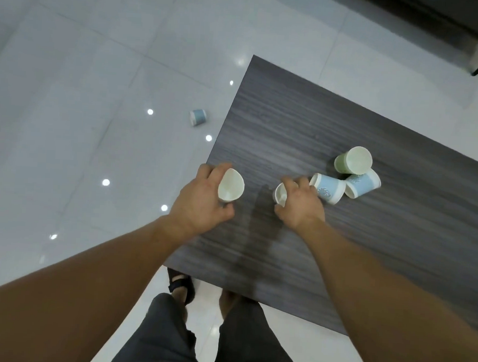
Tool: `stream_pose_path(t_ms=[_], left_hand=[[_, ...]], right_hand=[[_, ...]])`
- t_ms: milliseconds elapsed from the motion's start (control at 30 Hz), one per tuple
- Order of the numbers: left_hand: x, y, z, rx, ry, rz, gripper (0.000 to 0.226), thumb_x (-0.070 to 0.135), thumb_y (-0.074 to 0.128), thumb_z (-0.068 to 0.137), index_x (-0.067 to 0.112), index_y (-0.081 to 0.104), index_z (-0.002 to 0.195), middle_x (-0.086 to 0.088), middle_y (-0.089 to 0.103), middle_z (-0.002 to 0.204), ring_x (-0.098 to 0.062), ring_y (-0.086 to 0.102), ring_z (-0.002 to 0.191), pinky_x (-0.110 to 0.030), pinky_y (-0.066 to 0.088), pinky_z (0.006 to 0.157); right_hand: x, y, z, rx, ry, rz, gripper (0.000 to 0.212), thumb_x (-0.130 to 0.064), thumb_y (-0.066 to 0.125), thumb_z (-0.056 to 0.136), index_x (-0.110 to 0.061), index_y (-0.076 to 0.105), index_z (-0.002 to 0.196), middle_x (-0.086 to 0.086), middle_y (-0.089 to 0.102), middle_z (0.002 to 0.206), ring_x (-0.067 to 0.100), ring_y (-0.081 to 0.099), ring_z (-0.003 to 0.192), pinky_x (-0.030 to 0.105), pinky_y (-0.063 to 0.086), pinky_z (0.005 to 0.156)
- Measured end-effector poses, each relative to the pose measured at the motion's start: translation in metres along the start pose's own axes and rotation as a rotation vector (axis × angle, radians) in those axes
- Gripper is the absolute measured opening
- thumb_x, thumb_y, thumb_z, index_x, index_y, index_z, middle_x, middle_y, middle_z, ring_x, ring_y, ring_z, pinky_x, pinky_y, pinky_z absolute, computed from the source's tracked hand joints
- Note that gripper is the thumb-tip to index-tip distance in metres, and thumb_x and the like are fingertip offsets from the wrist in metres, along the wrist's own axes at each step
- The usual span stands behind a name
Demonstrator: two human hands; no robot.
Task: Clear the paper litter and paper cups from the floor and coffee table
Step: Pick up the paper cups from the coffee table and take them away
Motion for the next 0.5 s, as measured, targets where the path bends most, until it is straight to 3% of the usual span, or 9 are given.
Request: stream_pose_path(t_ms=[167,300,500], left_hand=[[0.033,-0.042,-0.013,0.041,0.096,0.055,0.077,0.025,0.077,0.066,0.021,0.039,0.132,-0.004,0.041,0.13,-0.028,0.056,0.1,-0.033,0.048,0.078],[0.087,-0.074,-0.037,0.02,0.251,0.105,0.085,0.028,0.077,0.067,0.026,0.032,0.139,-0.005,0.039,0.133,-0.028,0.053,0.106,-0.038,0.05,0.085],[0.171,-0.091,-0.111,-0.079,0.501,0.182,0.083,0.031,0.074,0.073,0.031,0.031,0.145,-0.001,0.034,0.135,-0.024,0.051,0.109,-0.03,0.046,0.085]], right_hand=[[-0.02,-0.04,-0.058,0.094,-0.021,0.085,0.073,-0.036,0.064,0.08,-0.028,0.032,0.145,0.004,0.038,0.139,0.029,0.041,0.122,0.039,0.045,0.09],[-0.023,-0.084,-0.129,0.192,0.058,0.077,0.073,-0.043,0.061,0.081,-0.03,0.029,0.146,0.002,0.038,0.138,0.027,0.041,0.122,0.039,0.046,0.084],[0.007,-0.116,-0.272,0.329,0.274,0.206,0.069,-0.049,0.057,0.082,-0.031,0.03,0.143,0.002,0.04,0.133,0.027,0.044,0.118,0.04,0.045,0.085]])
Point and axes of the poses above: each hand's wrist, its own z-axis towards the middle knuckle, its own y-axis out of the palm, x = y × z, the point moved 8 cm from there along z, towards the middle knuckle
